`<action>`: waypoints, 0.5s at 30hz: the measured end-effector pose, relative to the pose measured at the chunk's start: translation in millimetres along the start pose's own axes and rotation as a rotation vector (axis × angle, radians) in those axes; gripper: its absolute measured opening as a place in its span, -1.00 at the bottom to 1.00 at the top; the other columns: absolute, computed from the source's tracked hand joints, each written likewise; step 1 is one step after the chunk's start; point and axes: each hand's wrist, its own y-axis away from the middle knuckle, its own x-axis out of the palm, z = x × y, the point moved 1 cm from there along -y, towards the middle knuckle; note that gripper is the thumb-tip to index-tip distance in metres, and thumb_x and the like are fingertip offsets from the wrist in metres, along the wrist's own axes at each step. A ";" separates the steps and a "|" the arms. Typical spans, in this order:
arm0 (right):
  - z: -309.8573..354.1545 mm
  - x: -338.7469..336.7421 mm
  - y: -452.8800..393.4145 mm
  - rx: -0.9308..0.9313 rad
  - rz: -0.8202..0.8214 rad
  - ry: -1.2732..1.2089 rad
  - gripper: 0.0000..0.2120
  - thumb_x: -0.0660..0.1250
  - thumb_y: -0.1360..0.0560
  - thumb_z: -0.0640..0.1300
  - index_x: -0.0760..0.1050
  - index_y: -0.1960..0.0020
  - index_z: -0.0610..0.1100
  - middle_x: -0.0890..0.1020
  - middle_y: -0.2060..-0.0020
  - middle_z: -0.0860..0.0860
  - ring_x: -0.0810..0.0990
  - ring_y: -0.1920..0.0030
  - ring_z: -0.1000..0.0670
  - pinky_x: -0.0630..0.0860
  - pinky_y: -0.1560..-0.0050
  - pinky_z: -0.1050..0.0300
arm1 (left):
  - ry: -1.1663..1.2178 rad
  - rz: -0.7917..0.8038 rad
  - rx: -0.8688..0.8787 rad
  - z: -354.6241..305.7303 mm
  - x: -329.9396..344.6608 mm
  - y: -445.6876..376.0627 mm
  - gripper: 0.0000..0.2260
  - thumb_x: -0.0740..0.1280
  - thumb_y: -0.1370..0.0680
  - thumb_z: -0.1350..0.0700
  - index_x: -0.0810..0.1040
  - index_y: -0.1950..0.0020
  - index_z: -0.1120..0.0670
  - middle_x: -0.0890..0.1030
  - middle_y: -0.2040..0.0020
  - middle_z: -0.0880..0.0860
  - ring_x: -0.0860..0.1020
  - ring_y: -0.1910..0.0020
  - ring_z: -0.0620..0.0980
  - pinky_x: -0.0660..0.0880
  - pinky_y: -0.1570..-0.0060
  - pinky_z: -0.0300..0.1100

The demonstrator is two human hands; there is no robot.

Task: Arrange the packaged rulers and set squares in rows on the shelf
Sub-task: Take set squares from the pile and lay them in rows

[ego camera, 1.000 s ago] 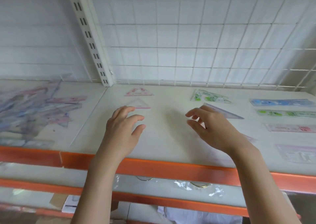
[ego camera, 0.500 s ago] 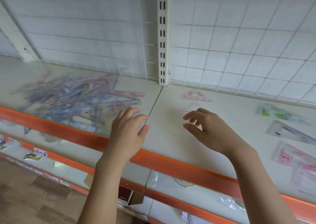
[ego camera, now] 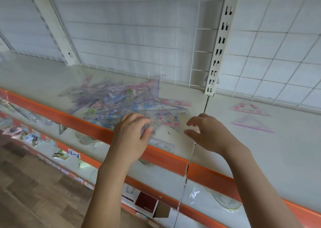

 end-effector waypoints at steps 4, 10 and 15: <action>17.0 10.3 -25.0 0.099 -0.010 -0.041 -0.69 0.25 -0.54 0.04 0.49 -0.23 -0.05 0.51 -0.16 -0.07 0.48 -0.17 -0.10 0.43 -0.20 0.03 | 0.002 -0.065 -0.024 21.7 -7.7 4.7 -0.81 0.32 -0.53 0.08 0.64 -0.06 0.11 0.55 -0.12 0.07 0.43 -0.21 0.10 0.37 -0.19 0.00; 37.6 18.9 -53.2 0.284 0.058 0.043 -0.50 0.37 -0.35 0.30 0.48 0.05 -0.13 0.50 -0.03 -0.09 0.46 -0.12 -0.16 0.43 -0.10 0.01 | 0.003 -0.101 -0.067 39.5 -9.8 7.6 -0.76 0.27 -0.44 0.03 0.67 0.03 0.08 0.59 -0.06 0.09 0.49 -0.15 0.17 0.40 -0.14 0.02; 33.6 24.7 -60.3 0.304 0.063 -0.088 -0.52 0.43 -0.31 0.20 0.27 0.44 -0.10 0.38 0.40 -0.02 0.40 0.23 -0.11 0.24 0.33 0.15 | 0.006 -0.101 -0.073 43.9 -8.0 5.4 -0.79 0.31 -0.47 0.05 0.66 0.01 0.10 0.58 -0.07 0.09 0.46 -0.17 0.15 0.37 -0.16 0.01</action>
